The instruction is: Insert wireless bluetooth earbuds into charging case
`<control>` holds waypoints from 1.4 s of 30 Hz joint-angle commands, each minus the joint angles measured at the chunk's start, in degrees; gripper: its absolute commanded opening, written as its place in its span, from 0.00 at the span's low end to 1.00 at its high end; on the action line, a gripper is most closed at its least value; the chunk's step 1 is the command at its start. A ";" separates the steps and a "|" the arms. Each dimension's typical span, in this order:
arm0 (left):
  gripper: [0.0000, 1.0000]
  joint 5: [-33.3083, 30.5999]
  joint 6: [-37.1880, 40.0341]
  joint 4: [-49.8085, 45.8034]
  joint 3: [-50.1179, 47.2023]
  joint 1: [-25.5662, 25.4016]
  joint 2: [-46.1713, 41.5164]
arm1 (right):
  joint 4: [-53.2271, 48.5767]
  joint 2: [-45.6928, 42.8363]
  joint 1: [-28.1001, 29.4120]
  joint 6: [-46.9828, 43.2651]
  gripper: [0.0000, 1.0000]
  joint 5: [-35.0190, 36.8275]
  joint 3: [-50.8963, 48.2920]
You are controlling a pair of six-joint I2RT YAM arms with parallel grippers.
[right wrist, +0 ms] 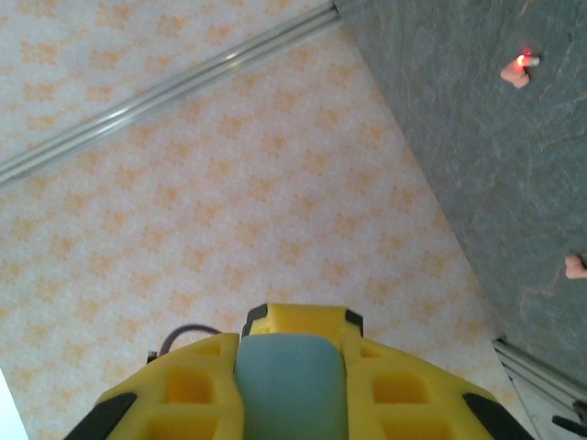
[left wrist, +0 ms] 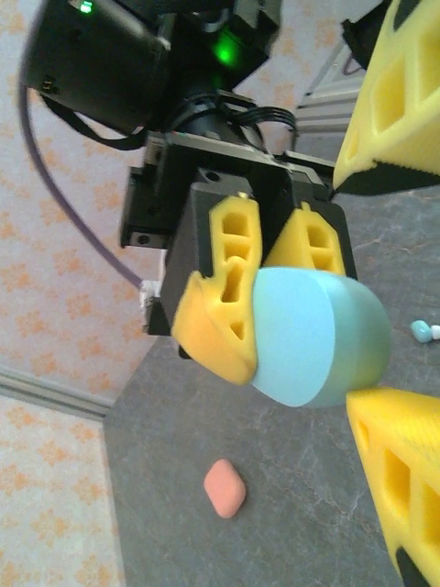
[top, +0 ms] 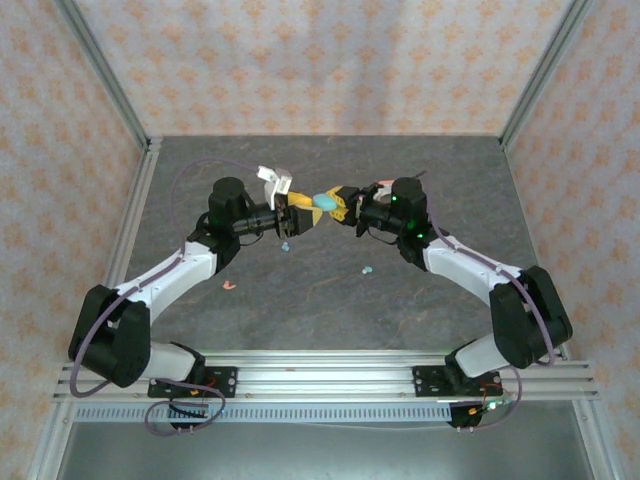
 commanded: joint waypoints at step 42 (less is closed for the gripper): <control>0.23 6.41 6.37 -7.78 8.75 -1.98 4.32 | -2.48 -3.25 0.74 -5.64 0.22 -5.94 4.95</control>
